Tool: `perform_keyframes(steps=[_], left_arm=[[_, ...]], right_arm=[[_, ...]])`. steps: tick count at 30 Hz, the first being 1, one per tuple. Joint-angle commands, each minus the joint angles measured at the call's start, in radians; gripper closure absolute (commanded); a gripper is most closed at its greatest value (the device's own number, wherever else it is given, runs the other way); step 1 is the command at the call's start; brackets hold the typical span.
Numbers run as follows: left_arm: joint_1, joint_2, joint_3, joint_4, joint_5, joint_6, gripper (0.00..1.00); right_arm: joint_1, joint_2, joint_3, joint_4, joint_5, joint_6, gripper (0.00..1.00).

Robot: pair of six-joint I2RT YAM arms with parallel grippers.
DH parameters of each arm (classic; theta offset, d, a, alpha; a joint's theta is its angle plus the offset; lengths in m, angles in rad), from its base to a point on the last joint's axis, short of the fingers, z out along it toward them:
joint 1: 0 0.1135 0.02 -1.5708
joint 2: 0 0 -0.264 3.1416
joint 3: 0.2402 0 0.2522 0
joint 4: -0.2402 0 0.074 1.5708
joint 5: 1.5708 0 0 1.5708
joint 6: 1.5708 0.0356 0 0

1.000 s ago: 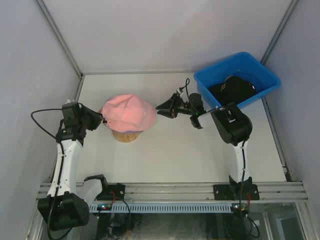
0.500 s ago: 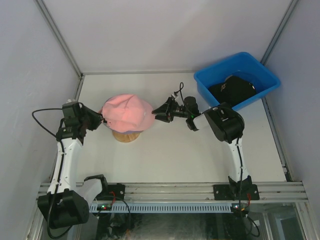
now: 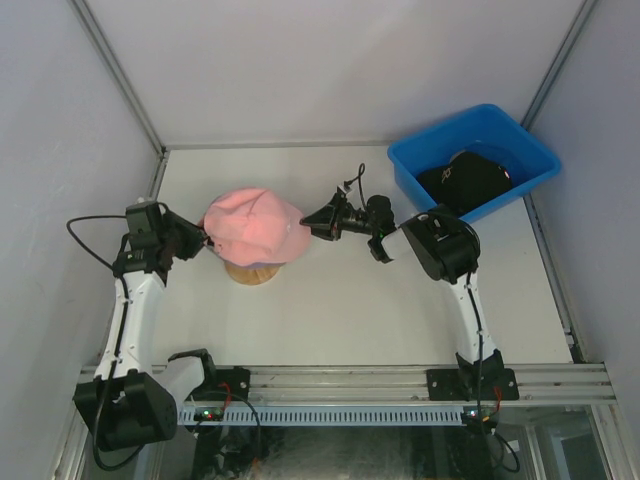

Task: Stack the hats
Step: Stack the hat on the hat.

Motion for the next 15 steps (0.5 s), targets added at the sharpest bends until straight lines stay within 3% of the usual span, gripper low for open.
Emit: perform_keyframes(steps=[1,7,15], left_arm=[[0.01,-0.004,0.069,0.015,0.011,0.02,0.73],[0.015,-0.03,0.106,-0.012,-0.025,0.019,0.61],[0.039,-0.074,0.151,-0.047,-0.084,-0.017,0.54]], right_arm=[[0.018,0.011,0.042,0.102,-0.005,0.061,0.7],[0.019,0.022,0.044,0.117,-0.003,0.101,0.84],[0.017,0.018,0.042,0.089,-0.01,0.1,0.88]])
